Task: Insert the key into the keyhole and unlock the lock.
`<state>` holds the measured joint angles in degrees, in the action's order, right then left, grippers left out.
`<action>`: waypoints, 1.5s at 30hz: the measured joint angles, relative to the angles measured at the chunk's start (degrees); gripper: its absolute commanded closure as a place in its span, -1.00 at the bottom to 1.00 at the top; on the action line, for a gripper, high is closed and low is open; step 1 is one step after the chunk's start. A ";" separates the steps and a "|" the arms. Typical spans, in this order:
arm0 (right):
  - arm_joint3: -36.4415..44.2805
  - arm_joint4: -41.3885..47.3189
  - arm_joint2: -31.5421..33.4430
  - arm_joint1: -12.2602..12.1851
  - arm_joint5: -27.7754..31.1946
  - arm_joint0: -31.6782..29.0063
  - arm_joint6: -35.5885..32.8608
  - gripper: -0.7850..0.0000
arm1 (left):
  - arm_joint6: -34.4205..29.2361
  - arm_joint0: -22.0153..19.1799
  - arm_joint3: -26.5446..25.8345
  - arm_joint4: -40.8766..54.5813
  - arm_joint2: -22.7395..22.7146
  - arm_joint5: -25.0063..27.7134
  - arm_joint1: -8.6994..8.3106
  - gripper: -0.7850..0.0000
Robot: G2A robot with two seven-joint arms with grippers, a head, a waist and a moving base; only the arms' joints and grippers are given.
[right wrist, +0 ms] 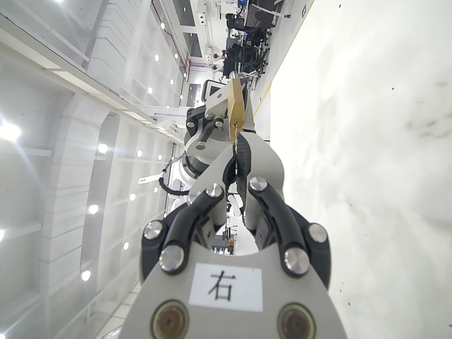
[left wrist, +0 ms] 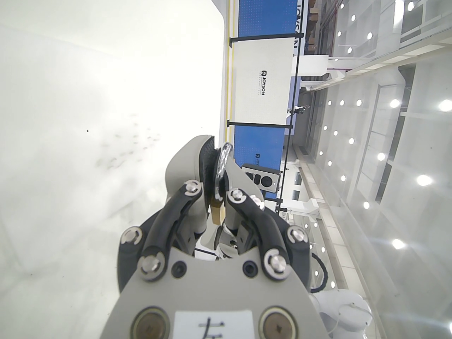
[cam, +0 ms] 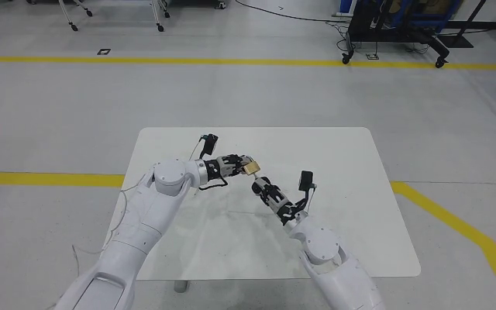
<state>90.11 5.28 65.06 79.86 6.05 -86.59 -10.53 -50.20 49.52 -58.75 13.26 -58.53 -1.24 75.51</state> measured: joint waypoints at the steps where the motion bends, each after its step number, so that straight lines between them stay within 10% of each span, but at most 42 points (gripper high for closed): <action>1: -0.03 0.24 0.06 0.01 0.11 0.00 0.13 1.00 | 0.01 0.01 0.01 0.04 -0.01 0.03 0.00 1.00; 19: -0.74 0.92 -0.16 -0.01 -0.62 1.22 -0.80 1.00 | -2.92 -0.08 -0.51 -0.82 0.95 2.12 -0.06 1.00; 20: -0.79 1.11 -0.09 -0.01 -0.56 1.27 -0.64 0.47 | -2.97 -0.04 -0.54 -0.90 1.02 2.32 -0.06 1.00; 21: -0.79 1.39 -0.03 0.00 -0.51 1.28 -0.60 -1.00 | -2.94 0.01 -0.53 -0.75 1.02 2.35 -0.05 1.00; 40: -0.71 1.89 0.07 0.01 -0.48 1.21 -0.68 -1.00 | 1.66 0.46 0.14 3.07 -0.21 1.10 0.27 1.00; 45: -0.45 13.54 2.47 -0.12 0.65 0.51 -8.54 -1.00 | 0.19 0.88 0.16 5.68 -0.83 2.13 0.31 1.00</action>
<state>89.66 18.82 67.53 79.74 6.71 -86.08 -19.07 -50.01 50.40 -58.59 18.94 -59.36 0.89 75.82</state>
